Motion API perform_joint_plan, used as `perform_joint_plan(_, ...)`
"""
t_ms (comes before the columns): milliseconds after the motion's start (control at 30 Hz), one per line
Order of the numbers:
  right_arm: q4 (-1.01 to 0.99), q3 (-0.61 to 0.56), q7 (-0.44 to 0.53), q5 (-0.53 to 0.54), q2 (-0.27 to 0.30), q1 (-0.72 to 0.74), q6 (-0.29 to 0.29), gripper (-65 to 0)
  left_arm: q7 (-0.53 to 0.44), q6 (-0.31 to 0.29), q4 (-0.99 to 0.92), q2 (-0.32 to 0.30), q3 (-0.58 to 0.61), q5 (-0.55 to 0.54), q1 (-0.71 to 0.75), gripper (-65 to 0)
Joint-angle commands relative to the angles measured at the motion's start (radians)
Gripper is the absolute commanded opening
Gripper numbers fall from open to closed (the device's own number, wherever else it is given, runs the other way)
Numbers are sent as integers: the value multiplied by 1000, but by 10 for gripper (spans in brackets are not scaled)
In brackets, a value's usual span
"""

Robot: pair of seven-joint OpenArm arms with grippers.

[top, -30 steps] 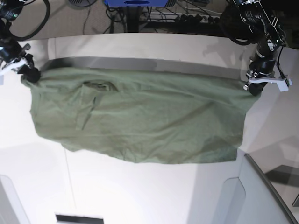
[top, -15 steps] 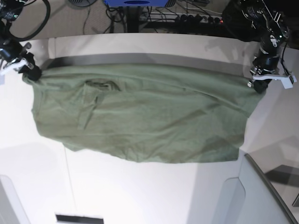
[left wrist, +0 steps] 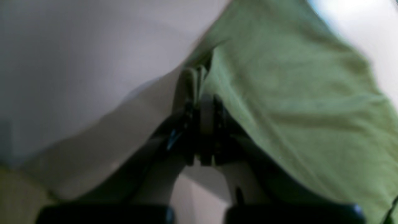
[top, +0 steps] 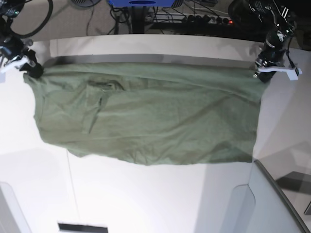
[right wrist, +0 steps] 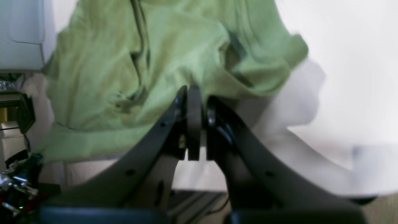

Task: Layout the t-shirt on the table in an organized manner, then fold the t-shirt properly
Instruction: 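Pull both held corners apart to stretch the shirt edge taut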

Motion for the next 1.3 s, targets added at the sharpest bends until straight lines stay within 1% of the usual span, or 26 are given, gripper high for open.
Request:
perform_joint_plan(0,14,3,17,21,13,6,7,-645,-20,-12,21,-11,-5,-17,1,-650)
perform_joint_plan(133,14,3,17,21,15,9,6,-645,-20,-12,48,-11,1,-18,-4,-650)
perform_joint_plan(300,6,3,20,21,15,5,6,-645,-20,-12,37,-11,-1,-14,1,-650)
perform_joint_plan(500,-86,3,18,21,17,3,6,-645,-20,-12,37,-11,-4,-14,22,-650)
perform_joint_plan(733,-87,3,21,20,15,-12,6,-645,-23,-12,36,-11,-4,-12,47,-650)
perform_joint_plan(967,-95,3,26,20,15,-26,6,-645,-25,-12,-19,-16,-4,-12,51,-650)
perform_joint_plan(1267,-118,9,38,24,15,-26,6,-645,-20,-12,8,-17,-5,-12,53,-650)
